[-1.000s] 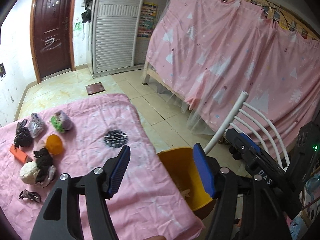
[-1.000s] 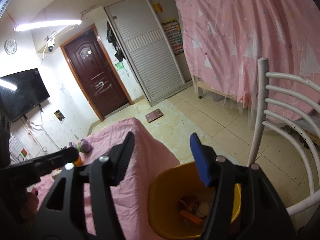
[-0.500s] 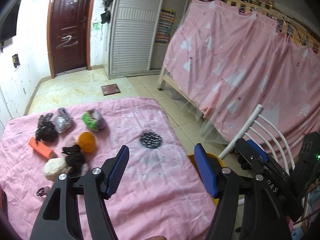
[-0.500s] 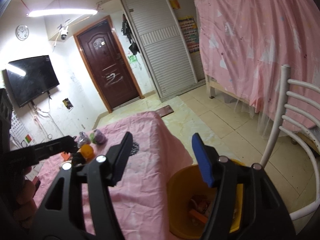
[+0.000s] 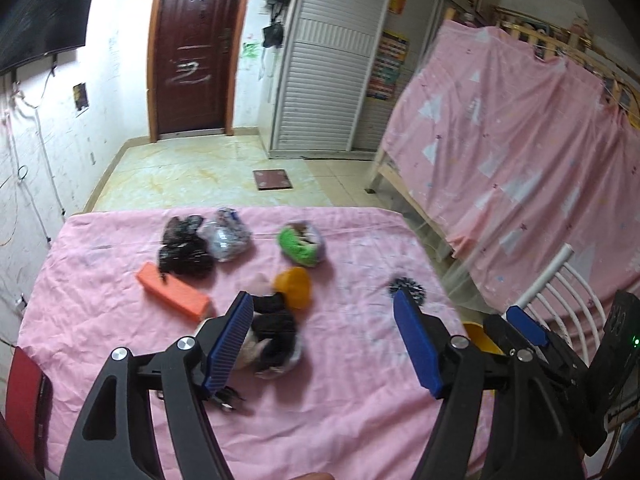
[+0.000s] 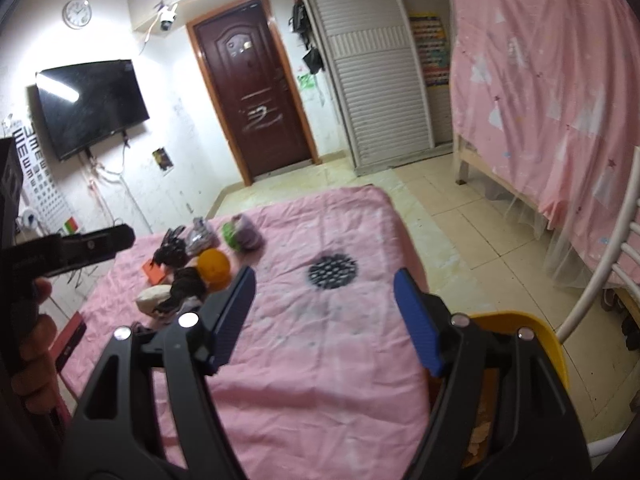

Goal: Collect trash
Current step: 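Move both open grippers back over the remaining items on the bed, then grasp the white wrapped lump with the left gripper while the right grasps the black cloth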

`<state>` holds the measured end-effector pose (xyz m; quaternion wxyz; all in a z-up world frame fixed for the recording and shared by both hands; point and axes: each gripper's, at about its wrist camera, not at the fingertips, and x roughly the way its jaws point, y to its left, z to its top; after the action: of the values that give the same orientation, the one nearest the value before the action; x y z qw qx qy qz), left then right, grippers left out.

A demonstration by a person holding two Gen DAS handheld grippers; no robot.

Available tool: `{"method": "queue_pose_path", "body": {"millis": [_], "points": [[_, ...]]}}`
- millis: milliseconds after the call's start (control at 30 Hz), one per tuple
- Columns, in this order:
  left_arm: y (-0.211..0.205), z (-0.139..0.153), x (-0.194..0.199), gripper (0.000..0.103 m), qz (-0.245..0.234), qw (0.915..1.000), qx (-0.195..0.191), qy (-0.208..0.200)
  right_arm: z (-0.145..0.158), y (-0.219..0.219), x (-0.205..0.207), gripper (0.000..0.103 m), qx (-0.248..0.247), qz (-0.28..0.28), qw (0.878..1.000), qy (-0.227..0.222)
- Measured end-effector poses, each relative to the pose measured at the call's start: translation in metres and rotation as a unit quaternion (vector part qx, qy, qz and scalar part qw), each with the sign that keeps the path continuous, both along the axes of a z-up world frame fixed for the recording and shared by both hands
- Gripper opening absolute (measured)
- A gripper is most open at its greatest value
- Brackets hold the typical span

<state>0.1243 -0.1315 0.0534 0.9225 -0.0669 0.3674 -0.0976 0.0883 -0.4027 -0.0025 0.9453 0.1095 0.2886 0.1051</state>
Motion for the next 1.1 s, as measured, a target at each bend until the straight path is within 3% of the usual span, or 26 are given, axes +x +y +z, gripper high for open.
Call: {"method": "queue_pose_path", "body": {"millis": [267, 533, 1100], "points": [[0.036, -0.002, 0.003, 0.066, 0.029, 0.9996, -0.001, 0.001, 0.002, 0.035, 0.016, 0.069, -0.013, 0.036, 0.999, 0.007], [0.072, -0.023, -0.003, 0.068, 0.043, 0.9988, 0.006, 0.021, 0.0, 0.081, 0.032, 0.069, -0.028, 0.086, 0.996, 0.02], [0.123, -0.059, 0.014, 0.068, 0.084, 0.9945, -0.012, 0.062, -0.03, 0.158, 0.06, 0.069, -0.058, 0.15, 0.984, 0.08]]}}
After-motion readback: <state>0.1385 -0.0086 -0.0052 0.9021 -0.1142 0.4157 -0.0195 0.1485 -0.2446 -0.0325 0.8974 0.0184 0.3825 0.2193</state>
